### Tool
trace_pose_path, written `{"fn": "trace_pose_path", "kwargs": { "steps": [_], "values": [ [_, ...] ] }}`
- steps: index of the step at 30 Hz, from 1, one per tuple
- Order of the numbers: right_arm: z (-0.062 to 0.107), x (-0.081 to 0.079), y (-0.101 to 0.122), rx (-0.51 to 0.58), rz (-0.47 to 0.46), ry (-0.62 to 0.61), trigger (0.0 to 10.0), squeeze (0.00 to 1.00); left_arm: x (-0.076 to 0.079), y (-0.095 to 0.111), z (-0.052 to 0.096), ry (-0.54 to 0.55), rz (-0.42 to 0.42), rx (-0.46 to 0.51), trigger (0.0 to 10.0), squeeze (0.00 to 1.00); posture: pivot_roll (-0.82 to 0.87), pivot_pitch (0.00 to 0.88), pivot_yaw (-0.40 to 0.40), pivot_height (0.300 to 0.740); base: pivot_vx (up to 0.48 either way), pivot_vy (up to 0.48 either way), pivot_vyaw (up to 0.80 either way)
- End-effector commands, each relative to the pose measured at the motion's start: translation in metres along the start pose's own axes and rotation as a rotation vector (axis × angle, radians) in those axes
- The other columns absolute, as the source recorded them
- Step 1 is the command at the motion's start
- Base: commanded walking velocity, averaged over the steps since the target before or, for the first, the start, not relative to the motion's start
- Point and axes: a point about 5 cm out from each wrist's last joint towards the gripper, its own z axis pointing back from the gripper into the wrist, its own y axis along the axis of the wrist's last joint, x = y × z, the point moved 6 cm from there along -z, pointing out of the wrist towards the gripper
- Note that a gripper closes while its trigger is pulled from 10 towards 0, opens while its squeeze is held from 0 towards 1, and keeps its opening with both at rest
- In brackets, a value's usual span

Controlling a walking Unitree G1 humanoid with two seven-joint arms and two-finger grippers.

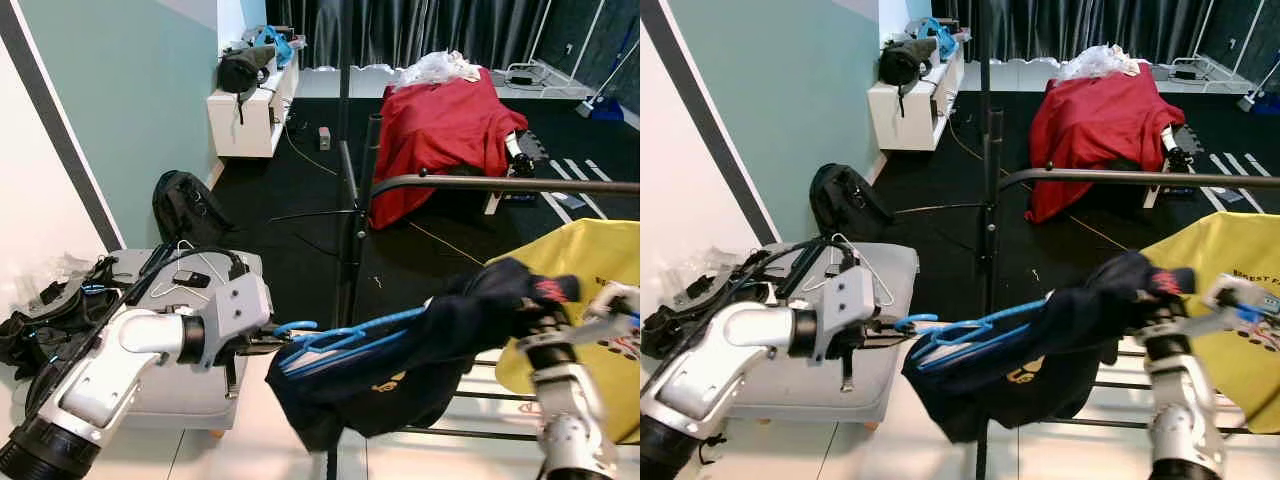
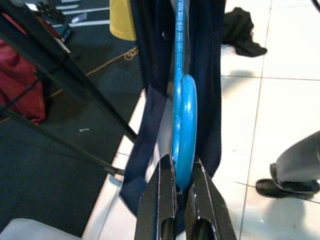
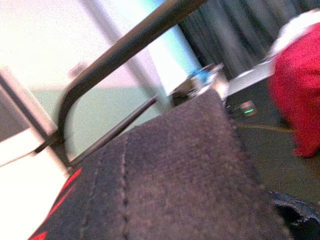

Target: Hang hanger

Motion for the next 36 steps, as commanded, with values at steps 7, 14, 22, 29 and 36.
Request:
{"fn": "trace_pose_path", "kwargs": {
  "steps": [7,14,22,29,36],
  "values": [
    [0.006,-0.039,-0.037,-0.158,0.097,0.181,0.0,0.0,0.005,0.004,-0.009,-0.019,-0.009,0.008,0.0,0.0,-0.1,0.063,0.007,0.735,0.0,0.0,0.0],
    [0.015,0.031,0.019,0.006,0.171,-0.149,0.0,0.0,0.005,-0.016,0.008,-0.025,-0.01,-0.083,0.0,0.0,-0.1,0.052,0.008,0.735,0.0,0.0,0.0],
    [0.048,0.1,0.087,0.19,0.224,-0.463,0.0,0.0,-0.004,-0.028,0.023,0.014,-0.005,-0.135,0.0,0.0,-0.1,0.049,0.007,0.735,0.0,0.0,0.0],
    [0.088,0.142,0.134,0.358,0.179,-0.701,0.0,0.0,-0.015,-0.036,0.038,0.07,0.007,-0.172,0.0,0.0,-0.1,0.054,0.002,0.735,0.0,0.0,0.0],
    [0.099,0.15,0.126,0.372,0.15,-0.77,0.0,0.0,-0.02,-0.039,0.047,0.103,0.021,-0.181,0.0,0.0,-0.1,0.058,0.001,0.735,0.0,0.0,0.0]
  ]
}}
